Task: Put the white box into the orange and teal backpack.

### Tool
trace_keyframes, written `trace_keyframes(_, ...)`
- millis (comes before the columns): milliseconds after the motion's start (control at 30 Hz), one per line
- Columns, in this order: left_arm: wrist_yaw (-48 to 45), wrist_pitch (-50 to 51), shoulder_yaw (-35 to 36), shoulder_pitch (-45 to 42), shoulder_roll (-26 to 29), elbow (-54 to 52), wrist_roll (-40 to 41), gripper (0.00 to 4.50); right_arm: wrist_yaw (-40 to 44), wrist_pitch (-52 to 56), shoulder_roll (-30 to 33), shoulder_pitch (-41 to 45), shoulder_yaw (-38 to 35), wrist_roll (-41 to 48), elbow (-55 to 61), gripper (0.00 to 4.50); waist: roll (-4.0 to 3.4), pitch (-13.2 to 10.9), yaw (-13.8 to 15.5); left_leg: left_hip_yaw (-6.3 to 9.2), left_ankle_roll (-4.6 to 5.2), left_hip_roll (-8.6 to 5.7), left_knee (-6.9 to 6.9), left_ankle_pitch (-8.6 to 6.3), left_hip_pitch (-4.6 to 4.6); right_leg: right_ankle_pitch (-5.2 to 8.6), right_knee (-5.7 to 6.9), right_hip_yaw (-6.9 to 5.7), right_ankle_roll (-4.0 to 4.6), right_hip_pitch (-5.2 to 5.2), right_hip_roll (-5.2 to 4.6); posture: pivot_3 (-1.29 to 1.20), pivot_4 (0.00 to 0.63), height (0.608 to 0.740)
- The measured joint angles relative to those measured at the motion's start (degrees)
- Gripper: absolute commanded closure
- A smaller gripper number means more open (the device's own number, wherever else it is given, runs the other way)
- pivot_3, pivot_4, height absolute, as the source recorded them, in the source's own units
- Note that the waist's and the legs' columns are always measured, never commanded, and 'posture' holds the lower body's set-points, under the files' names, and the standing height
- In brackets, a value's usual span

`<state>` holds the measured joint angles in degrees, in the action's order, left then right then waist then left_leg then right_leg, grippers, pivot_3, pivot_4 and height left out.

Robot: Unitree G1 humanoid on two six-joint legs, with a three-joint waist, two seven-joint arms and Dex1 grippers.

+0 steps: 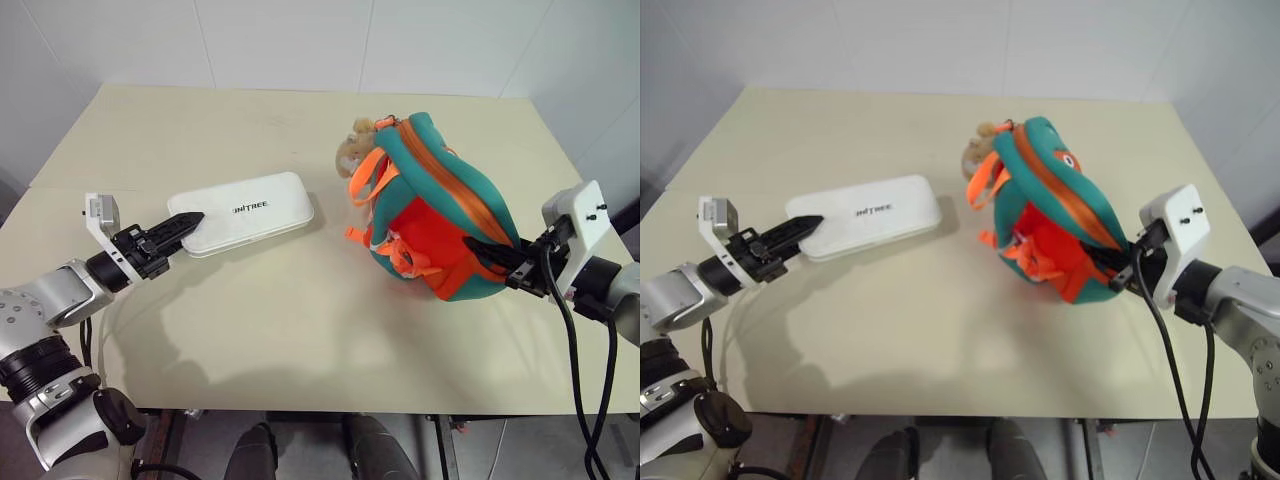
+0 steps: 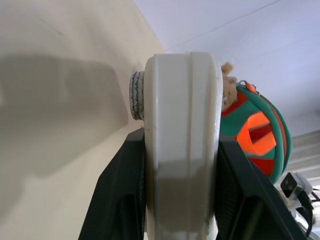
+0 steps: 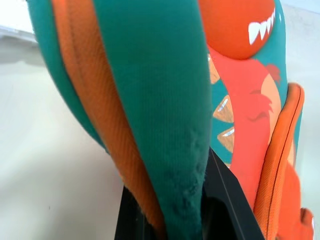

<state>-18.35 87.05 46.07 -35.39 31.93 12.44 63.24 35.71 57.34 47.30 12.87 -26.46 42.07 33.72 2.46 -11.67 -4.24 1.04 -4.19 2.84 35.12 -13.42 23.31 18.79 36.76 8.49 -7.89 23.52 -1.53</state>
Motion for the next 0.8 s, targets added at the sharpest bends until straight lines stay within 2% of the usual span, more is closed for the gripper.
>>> trace_keyframes(100, -0.37, -0.89, -1.22, -0.08, 0.13, 0.91, -0.02, 3.18, -0.21, -1.0, 1.6, -2.0, -0.44, -0.49, 0.28, 4.44, 0.0, 0.0, 0.13, 0.0, 0.0, 0.0, 0.02, 0.0, -0.01, 0.0, 0.02, 0.0, 0.0, -0.01, 0.0, 0.0, 0.15, 0.74)
trace_keyframes(533, -2.99, -4.51, -5.94, -0.9, 0.62, 4.33, -0.47, 3.18, 0.16, -1.13, 6.11, -6.68, -4.02, -0.37, 1.17, 0.1, 0.03, 0.01, 1.07, -0.01, 0.0, 0.0, 0.05, 0.0, -0.01, 0.0, 0.02, 0.01, 0.0, -0.01, 0.01, 0.0, 0.15, 0.74)
trace_keyframes(800, -5.11, -6.31, -9.57, -2.52, 0.64, 6.78, -1.03, 3.18, 0.79, -0.79, 8.6, -10.72, -8.31, -0.12, 2.35, 0.0, 0.03, 0.01, 1.17, -0.01, 0.0, -0.01, 0.05, 0.0, 0.0, 0.0, 0.01, 0.01, 0.0, -0.02, 0.01, 0.0, 0.15, 0.74)
